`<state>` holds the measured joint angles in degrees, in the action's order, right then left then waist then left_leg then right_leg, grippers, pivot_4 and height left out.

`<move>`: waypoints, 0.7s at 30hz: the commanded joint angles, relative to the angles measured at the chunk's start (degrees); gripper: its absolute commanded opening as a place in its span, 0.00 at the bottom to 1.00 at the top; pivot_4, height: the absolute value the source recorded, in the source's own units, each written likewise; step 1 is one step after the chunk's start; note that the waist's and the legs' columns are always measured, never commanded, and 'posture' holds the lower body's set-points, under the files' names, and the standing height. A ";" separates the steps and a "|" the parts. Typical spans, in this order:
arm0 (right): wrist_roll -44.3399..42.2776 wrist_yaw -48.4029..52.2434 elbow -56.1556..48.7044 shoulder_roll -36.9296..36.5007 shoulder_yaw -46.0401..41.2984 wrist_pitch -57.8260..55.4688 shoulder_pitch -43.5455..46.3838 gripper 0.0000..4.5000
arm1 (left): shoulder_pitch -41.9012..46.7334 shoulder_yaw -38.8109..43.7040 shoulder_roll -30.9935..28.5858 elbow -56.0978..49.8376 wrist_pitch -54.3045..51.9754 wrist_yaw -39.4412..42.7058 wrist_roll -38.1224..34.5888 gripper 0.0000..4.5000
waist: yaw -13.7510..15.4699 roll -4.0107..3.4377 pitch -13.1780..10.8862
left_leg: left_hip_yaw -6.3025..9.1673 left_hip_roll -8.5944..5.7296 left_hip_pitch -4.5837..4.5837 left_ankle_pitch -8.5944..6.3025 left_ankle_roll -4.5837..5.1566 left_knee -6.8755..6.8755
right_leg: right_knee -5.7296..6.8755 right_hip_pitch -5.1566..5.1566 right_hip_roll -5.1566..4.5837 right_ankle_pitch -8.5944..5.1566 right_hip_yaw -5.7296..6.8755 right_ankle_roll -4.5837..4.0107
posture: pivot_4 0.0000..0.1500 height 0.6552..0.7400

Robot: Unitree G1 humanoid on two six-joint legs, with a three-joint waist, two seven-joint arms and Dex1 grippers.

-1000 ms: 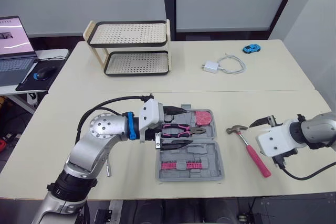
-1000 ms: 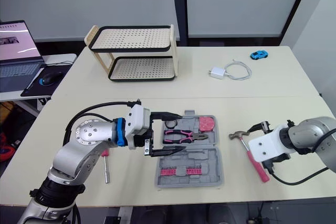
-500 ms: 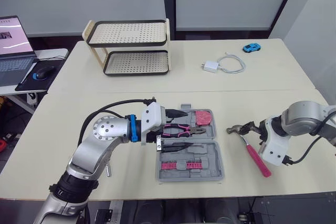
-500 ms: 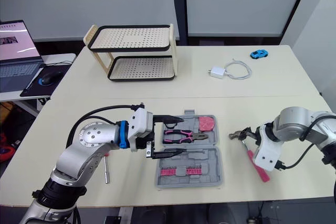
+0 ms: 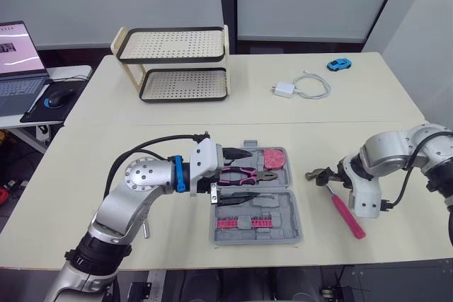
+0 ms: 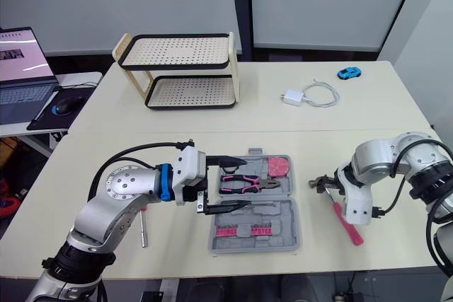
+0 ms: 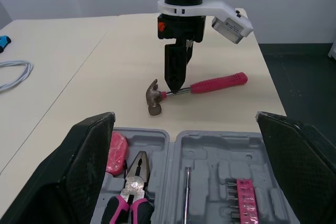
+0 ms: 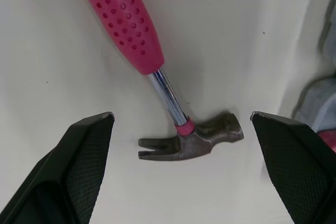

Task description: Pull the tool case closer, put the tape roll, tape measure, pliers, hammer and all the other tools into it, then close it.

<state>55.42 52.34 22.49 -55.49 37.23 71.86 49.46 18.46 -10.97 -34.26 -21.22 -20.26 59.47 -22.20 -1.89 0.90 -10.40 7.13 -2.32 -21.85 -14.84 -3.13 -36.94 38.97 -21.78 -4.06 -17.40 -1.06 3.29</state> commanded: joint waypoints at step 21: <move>14.06 -15.14 8.82 1.87 4.48 -4.66 -1.28 0.08 | 0.83 -0.48 -0.89 -3.76 -3.28 0.15 -0.55 1.00 | -0.18 0.43 0.25 | 0.00 0.02 0.45 -0.07 0.12 0.03 | 0.00 0.43 0.11 0.02 -0.01 -0.06 | 1.00 1.00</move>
<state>69.60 37.06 30.44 -53.57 40.64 67.96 48.94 18.70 -10.99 -34.99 -22.69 -23.54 59.54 -22.28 -2.07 1.32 -10.15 7.13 -2.31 -21.41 -14.90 -3.01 -36.91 38.96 -21.36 -3.95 -17.39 -1.07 3.23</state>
